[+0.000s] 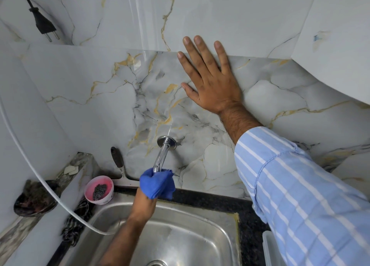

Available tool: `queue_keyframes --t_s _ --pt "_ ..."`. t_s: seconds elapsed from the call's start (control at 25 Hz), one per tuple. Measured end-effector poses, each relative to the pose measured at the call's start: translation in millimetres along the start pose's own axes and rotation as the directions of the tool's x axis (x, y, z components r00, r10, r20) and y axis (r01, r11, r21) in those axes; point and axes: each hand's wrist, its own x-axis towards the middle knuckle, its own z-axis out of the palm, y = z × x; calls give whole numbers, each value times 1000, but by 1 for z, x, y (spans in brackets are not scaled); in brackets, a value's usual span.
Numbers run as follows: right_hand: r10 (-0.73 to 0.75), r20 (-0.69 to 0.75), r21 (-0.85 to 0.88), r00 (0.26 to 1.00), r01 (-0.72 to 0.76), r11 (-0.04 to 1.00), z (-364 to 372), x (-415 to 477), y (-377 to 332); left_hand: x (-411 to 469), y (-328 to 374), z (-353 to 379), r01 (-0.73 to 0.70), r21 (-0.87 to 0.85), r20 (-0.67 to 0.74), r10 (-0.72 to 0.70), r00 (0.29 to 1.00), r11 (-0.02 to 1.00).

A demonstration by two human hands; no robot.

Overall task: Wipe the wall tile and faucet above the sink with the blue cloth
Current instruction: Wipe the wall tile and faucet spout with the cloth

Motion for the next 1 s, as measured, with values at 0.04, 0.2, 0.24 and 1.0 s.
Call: queue_keyframes --t_s 0.04,0.2,0.24,1.0 --pt "-2 0 3 1000 2 1000 -1 1 0 -8 -9 7 14 -24 -74 -15 997 1000" --pt "-17 0 -3 1000 17 1000 -1 -1 1 -34 -36 31 152 -174 -137 -176 975 973" --pt "-21 3 -4 1000 21 1000 -1 0 2 -36 -42 32 177 -138 -106 -192 976 975" --pt "-528 761 601 377 -715 356 -132 -120 -128 -95 43 20 93 343 -8 -97 995 935"
